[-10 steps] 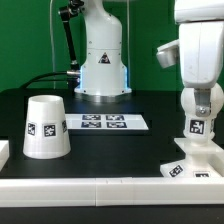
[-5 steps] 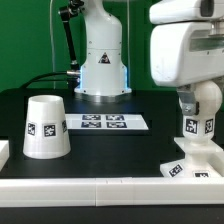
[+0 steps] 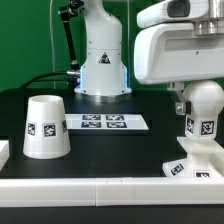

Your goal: Assemble lamp

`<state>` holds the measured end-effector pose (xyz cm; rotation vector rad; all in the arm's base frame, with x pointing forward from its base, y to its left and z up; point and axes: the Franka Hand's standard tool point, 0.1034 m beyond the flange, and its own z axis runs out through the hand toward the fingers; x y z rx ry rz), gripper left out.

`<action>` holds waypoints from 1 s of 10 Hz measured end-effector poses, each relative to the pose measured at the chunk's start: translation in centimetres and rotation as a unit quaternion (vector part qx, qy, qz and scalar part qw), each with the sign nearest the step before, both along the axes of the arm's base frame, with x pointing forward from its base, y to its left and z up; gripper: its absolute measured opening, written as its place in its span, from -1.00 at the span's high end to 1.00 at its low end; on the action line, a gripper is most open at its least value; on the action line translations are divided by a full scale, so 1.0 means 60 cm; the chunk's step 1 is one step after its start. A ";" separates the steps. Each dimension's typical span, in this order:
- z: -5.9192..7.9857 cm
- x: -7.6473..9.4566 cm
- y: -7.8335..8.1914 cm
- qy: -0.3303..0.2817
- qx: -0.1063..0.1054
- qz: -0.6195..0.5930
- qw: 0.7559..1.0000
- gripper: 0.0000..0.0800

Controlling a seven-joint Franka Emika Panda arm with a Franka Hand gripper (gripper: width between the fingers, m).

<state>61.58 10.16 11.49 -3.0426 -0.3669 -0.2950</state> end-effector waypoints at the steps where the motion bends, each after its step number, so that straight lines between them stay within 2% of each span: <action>1: 0.000 0.000 -0.002 0.002 0.005 -0.030 1.000 -0.44; 6: -0.001 0.001 -0.013 0.015 0.032 -0.186 0.982 -0.44; 8: -0.004 -0.008 -0.012 0.024 0.053 -0.301 0.952 -0.44; 10: -0.006 -0.014 -0.007 0.044 0.086 -0.433 0.896 -0.44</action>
Offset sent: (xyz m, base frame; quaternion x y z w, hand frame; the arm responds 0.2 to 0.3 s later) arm 0.0000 0.0000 0.0000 0.0000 0.0000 0.1938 0.9810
